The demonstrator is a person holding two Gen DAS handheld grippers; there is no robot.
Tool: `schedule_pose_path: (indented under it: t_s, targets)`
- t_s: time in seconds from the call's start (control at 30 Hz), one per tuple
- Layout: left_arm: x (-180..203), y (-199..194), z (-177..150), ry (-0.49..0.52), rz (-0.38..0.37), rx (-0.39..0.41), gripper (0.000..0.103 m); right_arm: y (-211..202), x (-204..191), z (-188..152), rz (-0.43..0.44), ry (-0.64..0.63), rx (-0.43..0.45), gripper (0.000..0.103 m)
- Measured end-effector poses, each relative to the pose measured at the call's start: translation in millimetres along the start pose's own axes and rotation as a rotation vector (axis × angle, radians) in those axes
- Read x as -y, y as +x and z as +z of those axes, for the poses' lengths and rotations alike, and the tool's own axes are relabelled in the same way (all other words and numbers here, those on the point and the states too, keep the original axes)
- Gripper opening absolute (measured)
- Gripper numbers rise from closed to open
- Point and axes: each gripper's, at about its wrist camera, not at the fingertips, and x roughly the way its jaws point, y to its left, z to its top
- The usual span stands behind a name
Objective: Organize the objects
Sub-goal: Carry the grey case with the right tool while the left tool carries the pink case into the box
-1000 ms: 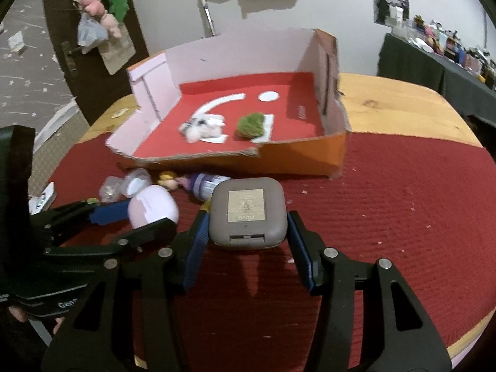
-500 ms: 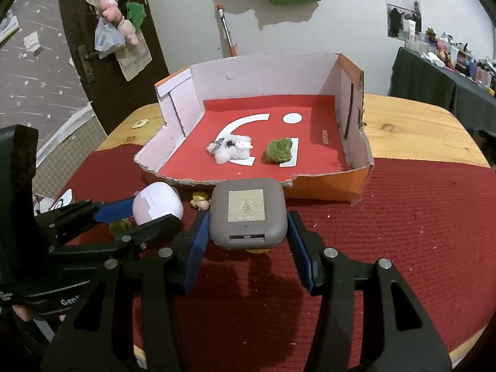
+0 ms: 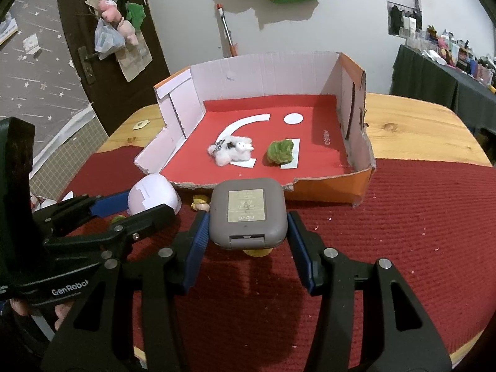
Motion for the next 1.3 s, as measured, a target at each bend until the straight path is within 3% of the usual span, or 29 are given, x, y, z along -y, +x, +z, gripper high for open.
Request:
schedule_pose_path:
  t_s: [0.3, 0.7, 1.03, 1.3]
  targets:
    - [-4, 4, 15, 0.005, 0.014, 0.004, 0.056, -1, 2, 19, 0.003, -0.029, 0.018, 0.049]
    - [-12, 20, 38, 0.014, 0.039, -0.012, 0.056, 13, 19, 46, 0.077, 0.003, -0.020, 0.049]
    - [-17, 44, 46, 0.016, 0.018, -0.085, 0.056, 47, 35, 63, 0.139, 0.026, -0.127, 0.049]
    - [-25, 68, 48, 0.018, -0.004, -0.163, 0.056, 74, 33, 67, 0.133, -0.019, -0.223, 0.049]
